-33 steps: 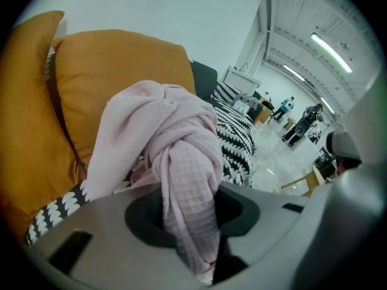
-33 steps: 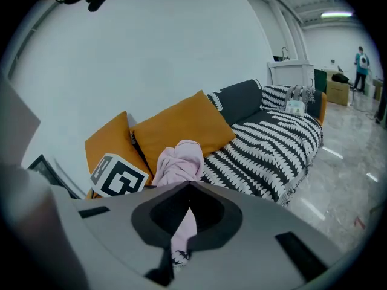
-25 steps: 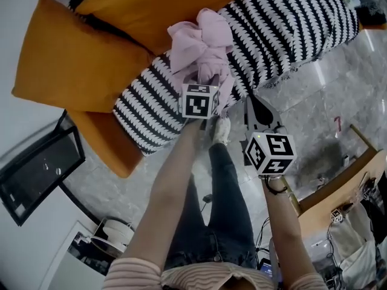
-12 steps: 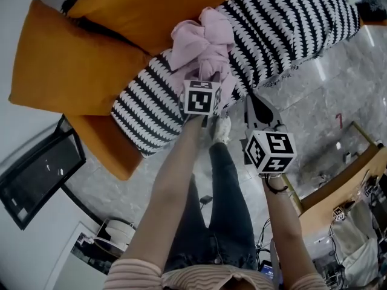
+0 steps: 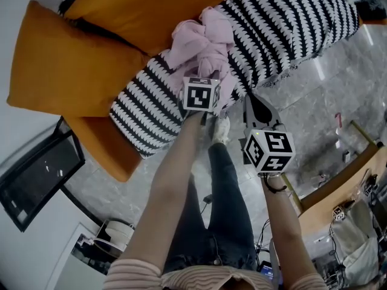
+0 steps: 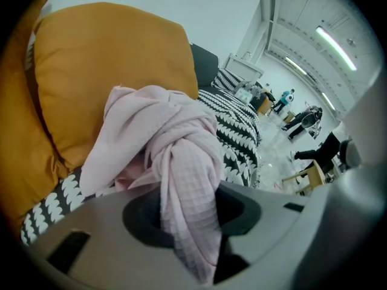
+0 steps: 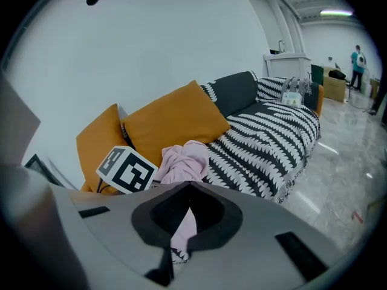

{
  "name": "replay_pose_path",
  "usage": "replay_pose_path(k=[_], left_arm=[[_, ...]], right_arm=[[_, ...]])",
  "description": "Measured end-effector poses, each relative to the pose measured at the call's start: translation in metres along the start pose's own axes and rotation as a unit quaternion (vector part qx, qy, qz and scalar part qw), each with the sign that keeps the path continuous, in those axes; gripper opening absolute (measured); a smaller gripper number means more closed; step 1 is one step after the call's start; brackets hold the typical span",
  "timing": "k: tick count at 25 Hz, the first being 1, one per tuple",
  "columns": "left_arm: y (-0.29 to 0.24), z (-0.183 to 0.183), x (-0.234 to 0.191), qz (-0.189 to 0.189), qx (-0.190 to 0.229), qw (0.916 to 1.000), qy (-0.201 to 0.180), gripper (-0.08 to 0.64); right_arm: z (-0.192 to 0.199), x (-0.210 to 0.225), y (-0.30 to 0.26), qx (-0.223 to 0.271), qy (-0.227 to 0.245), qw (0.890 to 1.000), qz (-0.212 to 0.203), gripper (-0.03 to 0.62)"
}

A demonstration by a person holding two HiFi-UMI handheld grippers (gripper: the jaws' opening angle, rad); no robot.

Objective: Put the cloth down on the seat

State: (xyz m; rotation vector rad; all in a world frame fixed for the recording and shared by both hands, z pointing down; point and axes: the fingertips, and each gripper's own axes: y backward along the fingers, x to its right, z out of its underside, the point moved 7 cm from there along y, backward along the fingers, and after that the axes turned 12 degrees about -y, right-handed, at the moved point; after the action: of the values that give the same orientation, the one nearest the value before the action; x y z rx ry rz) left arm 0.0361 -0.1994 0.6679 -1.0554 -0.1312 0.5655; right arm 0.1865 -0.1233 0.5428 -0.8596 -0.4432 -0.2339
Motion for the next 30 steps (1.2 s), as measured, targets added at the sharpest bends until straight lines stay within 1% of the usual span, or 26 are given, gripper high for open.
replay_pose_path(k=[5, 9, 13, 20, 24, 30], left_arm=[[-0.007, -0.002, 0.0, 0.001, -0.005, 1.0, 0.003, 0.171], [-0.013, -0.004, -0.003, -0.007, -0.002, 1.0, 0.002, 0.179], [-0.011, -0.004, 0.004, -0.011, 0.004, 0.9999, 0.003, 0.194], [-0.024, -0.003, 0.006, -0.036, 0.011, 0.9992, -0.011, 0.224], [-0.012, -0.008, 0.006, -0.037, 0.017, 0.9991, -0.014, 0.243], [0.007, -0.007, 0.008, -0.04, 0.029, 0.9987, -0.016, 0.249]], right_arm=[[-0.001, 0.003, -0.004, -0.001, 0.0, 1.0, 0.0, 0.006], [-0.004, 0.007, -0.012, 0.0, -0.001, 1.0, -0.004, 0.006], [-0.005, 0.009, -0.004, 0.002, 0.0, 1.0, 0.001, 0.006], [0.001, 0.023, -0.016, 0.007, -0.003, 1.0, -0.005, 0.006], [-0.005, 0.014, -0.01, 0.01, 0.0, 1.0, -0.004, 0.006], [-0.01, -0.004, 0.005, 0.015, 0.004, 1.0, -0.001, 0.006]])
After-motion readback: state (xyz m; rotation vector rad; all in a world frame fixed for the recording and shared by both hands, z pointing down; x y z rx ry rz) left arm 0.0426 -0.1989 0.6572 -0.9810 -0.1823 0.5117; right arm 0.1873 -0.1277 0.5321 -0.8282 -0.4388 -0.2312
